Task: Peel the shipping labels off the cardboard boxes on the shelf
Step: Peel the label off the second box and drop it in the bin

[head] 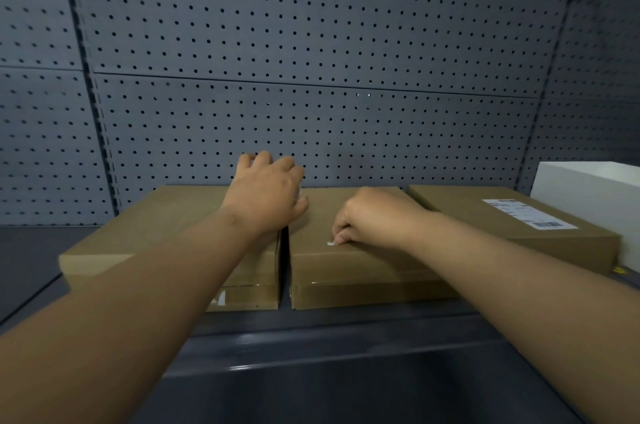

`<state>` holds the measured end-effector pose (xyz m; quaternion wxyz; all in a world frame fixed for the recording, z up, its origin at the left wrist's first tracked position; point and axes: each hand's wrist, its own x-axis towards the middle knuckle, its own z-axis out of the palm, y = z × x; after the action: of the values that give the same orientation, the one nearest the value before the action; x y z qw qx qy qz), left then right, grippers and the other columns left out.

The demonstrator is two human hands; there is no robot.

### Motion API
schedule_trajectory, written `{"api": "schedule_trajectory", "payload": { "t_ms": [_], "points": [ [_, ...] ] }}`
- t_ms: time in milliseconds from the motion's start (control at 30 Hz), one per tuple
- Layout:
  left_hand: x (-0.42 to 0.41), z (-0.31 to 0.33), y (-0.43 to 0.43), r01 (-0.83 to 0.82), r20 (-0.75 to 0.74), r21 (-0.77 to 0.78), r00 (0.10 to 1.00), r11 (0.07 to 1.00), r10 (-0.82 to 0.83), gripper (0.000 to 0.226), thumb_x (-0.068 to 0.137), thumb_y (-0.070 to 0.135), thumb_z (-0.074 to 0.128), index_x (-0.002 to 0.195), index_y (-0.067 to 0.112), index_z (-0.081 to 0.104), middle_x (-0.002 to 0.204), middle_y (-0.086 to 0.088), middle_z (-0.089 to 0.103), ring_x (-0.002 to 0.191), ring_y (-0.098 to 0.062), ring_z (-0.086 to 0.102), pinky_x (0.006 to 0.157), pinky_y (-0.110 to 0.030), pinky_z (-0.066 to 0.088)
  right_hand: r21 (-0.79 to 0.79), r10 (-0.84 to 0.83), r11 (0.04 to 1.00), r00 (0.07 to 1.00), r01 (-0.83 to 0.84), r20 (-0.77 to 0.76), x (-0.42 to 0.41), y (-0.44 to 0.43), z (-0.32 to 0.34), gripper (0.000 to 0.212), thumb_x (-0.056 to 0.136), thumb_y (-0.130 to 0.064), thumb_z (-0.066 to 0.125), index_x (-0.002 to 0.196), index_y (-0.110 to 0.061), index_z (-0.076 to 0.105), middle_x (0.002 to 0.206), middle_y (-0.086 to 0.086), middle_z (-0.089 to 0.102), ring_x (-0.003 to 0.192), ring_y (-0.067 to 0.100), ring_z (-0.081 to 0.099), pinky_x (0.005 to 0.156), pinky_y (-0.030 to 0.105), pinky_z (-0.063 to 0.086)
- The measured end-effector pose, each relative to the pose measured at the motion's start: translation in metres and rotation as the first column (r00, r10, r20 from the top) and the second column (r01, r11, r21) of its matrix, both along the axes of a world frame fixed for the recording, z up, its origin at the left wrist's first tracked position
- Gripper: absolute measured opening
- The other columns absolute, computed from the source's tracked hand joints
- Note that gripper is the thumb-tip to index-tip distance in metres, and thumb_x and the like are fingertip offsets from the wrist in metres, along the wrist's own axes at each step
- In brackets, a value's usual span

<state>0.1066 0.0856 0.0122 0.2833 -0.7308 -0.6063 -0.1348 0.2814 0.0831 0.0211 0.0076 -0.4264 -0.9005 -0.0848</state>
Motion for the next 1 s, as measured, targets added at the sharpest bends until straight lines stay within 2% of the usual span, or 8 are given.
{"api": "schedule_trajectory", "payload": {
  "t_ms": [267,400,467,533,667,733,867,1000],
  "points": [
    [0.000,0.000,-0.004,0.048,-0.014,0.013,0.999,0.999,-0.047,0.032,0.095,0.034,0.038,0.111,0.020,0.061,0.110,0.002,0.061,0.112,-0.027,0.049,0.111,-0.049,0.021,0.079,0.017,0.997,0.999,-0.020,0.039,-0.004,0.000,-0.005,0.029,0.094,-0.035,0.052,0.109,-0.021,0.073,0.112,-0.005,0.072,0.102,0.014,0.064,0.092,0.032,0.048],
    [0.001,-0.003,-0.007,0.065,-0.004,-0.002,0.998,0.998,-0.065,0.033,0.097,0.029,0.036,0.116,0.021,0.061,0.112,0.003,0.062,0.123,-0.025,0.044,0.115,-0.052,0.013,0.120,0.014,0.993,0.999,-0.020,0.050,-0.007,0.003,-0.007,0.027,0.093,-0.037,0.053,0.105,-0.024,0.073,0.108,-0.006,0.072,0.098,0.016,0.065,0.090,0.037,0.052],
    [0.001,-0.004,-0.007,0.071,-0.013,-0.011,0.997,0.997,-0.071,0.034,0.098,0.029,0.035,0.121,0.023,0.059,0.117,0.004,0.061,0.128,-0.024,0.041,0.115,-0.052,0.011,0.123,0.022,0.992,0.999,-0.026,0.033,-0.005,0.002,-0.005,0.024,0.093,-0.037,0.054,0.103,-0.027,0.073,0.107,-0.008,0.072,0.098,0.015,0.065,0.088,0.033,0.052],
    [-0.001,-0.005,-0.007,0.081,-0.027,-0.011,0.996,0.997,-0.081,0.035,0.099,0.030,0.034,0.124,0.025,0.058,0.120,0.005,0.060,0.129,-0.022,0.041,0.115,-0.052,0.012,0.089,0.037,0.995,0.999,-0.037,0.001,-0.002,-0.001,0.000,0.025,0.092,-0.037,0.056,0.110,-0.030,0.071,0.114,-0.011,0.070,0.104,0.012,0.063,0.086,0.021,0.045],
    [-0.003,-0.007,-0.007,0.083,-0.037,-0.020,0.996,0.996,-0.084,0.035,0.099,0.031,0.033,0.127,0.026,0.054,0.121,0.004,0.059,0.129,-0.021,0.042,0.115,-0.052,0.013,0.038,0.081,0.996,0.997,-0.081,0.005,0.002,-0.001,0.004,0.028,0.092,-0.035,0.057,0.117,-0.029,0.068,0.122,-0.015,0.067,0.110,0.007,0.061,0.069,0.010,0.034],
    [-0.003,-0.009,-0.007,0.091,-0.034,-0.023,0.995,0.996,-0.092,0.035,0.099,0.031,0.034,0.128,0.027,0.053,0.121,0.004,0.059,0.127,-0.021,0.043,0.115,-0.052,0.013,0.065,0.093,0.993,0.994,-0.097,0.062,-0.001,0.002,0.002,0.027,0.093,-0.036,0.055,0.114,-0.029,0.070,0.119,-0.013,0.068,0.107,0.009,0.062,0.069,0.014,0.035],
    [-0.003,-0.011,-0.006,0.102,-0.035,-0.023,0.994,0.995,-0.102,0.035,0.099,0.030,0.034,0.128,0.027,0.053,0.121,0.004,0.059,0.126,-0.020,0.044,0.116,-0.052,0.012,0.109,0.115,0.985,0.984,-0.131,0.139,-0.005,0.002,0.001,0.027,0.095,-0.036,0.051,0.113,-0.028,0.069,0.116,-0.010,0.069,0.105,0.012,0.062,0.083,0.024,0.044],
    [-0.002,-0.010,-0.006,0.103,-0.041,-0.018,0.994,0.995,-0.104,0.035,0.099,0.029,0.034,0.128,0.027,0.054,0.121,0.004,0.058,0.125,-0.019,0.045,0.116,-0.051,0.011,0.147,0.169,0.970,0.970,-0.196,0.174,-0.003,-0.002,-0.001,0.029,0.097,-0.034,0.046,0.115,-0.026,0.068,0.118,-0.010,0.068,0.107,0.013,0.062,0.084,0.024,0.045]
  ]
}}
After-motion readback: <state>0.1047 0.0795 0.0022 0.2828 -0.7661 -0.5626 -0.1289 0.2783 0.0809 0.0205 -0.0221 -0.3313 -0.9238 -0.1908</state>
